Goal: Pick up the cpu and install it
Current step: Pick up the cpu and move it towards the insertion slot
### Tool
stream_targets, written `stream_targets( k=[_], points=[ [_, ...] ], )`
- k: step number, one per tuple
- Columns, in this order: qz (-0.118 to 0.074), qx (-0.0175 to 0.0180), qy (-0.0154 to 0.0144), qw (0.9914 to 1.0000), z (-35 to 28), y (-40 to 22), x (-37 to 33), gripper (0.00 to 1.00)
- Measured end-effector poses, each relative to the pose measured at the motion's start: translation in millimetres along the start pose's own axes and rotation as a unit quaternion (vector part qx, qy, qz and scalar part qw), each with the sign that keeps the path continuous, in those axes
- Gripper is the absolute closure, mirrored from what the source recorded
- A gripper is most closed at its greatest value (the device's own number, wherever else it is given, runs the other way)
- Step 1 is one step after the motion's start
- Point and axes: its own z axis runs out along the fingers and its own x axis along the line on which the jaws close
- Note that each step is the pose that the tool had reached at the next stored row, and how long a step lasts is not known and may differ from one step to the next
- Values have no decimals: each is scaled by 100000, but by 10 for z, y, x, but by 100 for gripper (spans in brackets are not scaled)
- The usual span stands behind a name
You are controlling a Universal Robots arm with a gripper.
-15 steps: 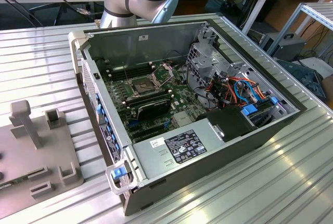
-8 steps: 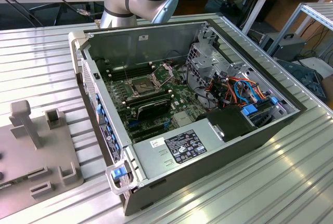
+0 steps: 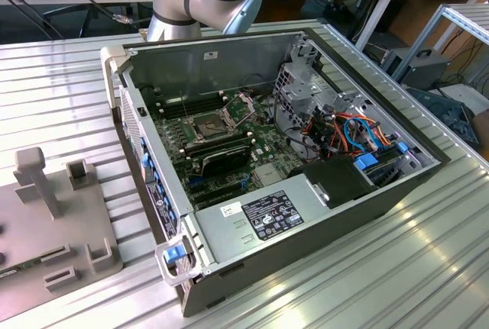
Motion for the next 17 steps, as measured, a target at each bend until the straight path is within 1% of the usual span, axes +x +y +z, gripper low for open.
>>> stream_targets(
  k=[8,17],
  points=[
    [0,0,-2,100000,1,-3,-90,45],
    [1,3,2,100000,1,-5,-157,45]
  ],
)
